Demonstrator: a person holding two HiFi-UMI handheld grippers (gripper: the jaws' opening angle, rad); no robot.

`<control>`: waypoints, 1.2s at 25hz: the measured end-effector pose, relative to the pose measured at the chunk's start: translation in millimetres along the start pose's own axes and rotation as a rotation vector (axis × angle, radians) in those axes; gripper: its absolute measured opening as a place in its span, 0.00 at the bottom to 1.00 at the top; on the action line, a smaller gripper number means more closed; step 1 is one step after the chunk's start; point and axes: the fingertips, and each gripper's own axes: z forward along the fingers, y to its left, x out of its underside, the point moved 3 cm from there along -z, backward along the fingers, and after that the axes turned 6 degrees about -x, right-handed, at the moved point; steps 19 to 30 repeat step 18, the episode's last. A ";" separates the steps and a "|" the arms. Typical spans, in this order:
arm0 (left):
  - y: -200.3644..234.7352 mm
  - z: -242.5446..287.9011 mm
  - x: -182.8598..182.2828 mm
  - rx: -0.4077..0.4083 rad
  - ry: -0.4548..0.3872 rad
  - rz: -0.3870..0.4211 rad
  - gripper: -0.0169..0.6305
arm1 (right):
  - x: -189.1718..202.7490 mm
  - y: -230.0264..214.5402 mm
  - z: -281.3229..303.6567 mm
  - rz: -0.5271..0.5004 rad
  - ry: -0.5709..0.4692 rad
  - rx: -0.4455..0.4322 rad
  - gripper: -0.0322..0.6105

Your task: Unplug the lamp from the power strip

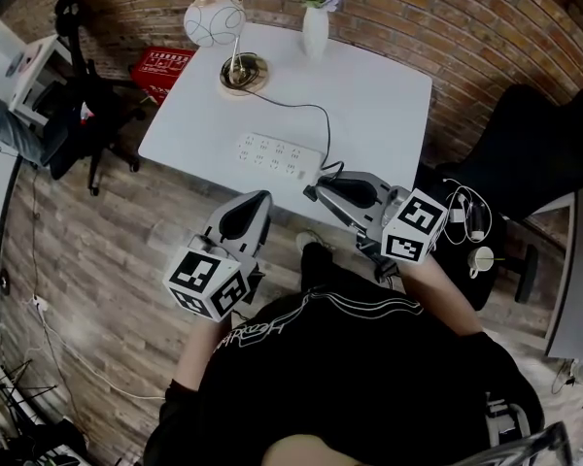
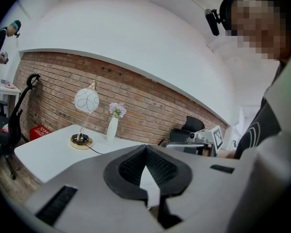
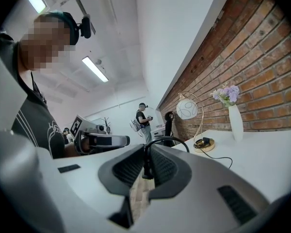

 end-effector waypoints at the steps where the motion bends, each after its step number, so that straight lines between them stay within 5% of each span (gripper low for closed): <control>1: -0.9 -0.1 0.3 0.000 0.003 0.005 0.03 | 0.1 0.1 -0.1 0.002 -0.001 -0.002 0.07; 30: -7.8 1.0 3.0 0.010 0.013 0.028 0.03 | 4.4 -0.7 -6.2 0.021 -0.011 0.014 0.07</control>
